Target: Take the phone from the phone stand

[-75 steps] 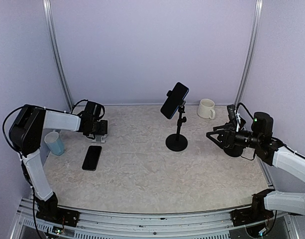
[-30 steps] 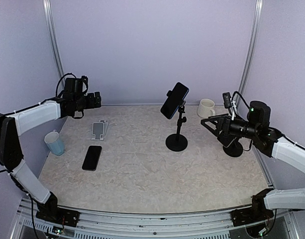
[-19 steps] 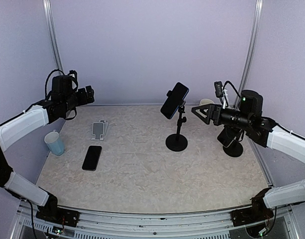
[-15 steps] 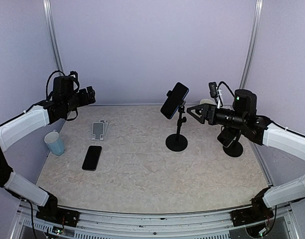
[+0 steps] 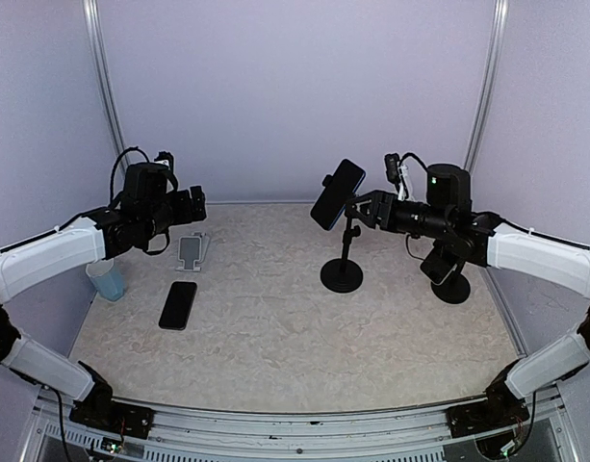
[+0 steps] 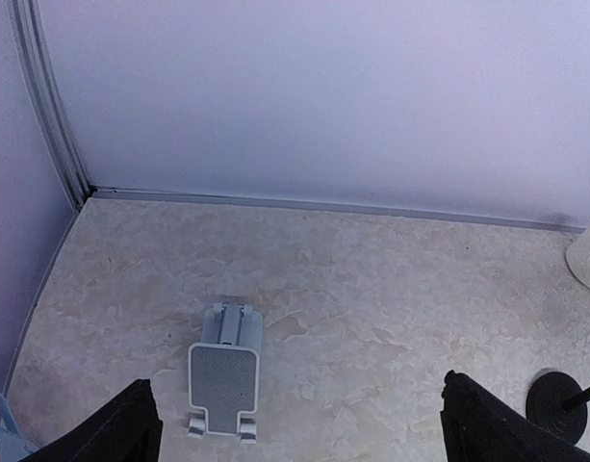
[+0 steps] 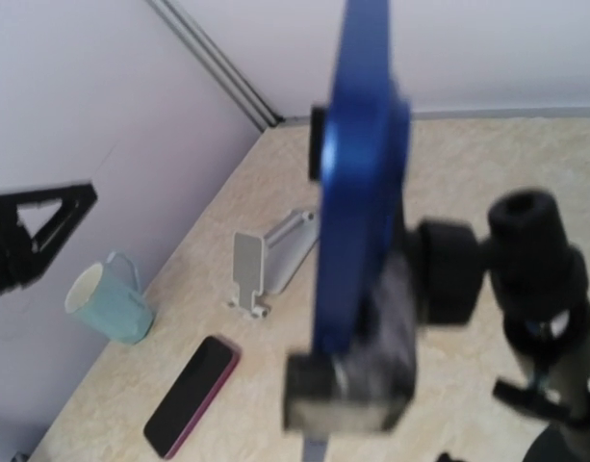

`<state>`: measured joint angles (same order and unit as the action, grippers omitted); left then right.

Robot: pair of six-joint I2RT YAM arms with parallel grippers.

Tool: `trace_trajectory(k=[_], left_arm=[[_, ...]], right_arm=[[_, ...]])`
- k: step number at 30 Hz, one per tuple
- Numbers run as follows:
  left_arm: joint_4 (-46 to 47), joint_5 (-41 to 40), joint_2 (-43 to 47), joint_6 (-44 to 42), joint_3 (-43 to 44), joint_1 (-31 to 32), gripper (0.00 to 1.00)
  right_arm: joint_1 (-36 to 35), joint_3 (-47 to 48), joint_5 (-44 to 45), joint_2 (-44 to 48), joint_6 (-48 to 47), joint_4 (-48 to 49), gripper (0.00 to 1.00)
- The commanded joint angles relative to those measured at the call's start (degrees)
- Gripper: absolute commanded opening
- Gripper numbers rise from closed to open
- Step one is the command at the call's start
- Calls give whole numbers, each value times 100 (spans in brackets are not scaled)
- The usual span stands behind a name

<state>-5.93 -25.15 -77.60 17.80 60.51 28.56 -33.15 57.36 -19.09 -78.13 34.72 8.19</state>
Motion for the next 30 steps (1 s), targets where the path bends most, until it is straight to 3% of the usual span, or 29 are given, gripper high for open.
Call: trace_trajectory(k=[1,30], left_arm=[[152,-320,-24,44,-85,107,99],[373,-386,-65,21,-386,133,99]], right_arm=[[-72,355,243,-189,111,-65,60],[-104,952,564,-660,259,-380,31]])
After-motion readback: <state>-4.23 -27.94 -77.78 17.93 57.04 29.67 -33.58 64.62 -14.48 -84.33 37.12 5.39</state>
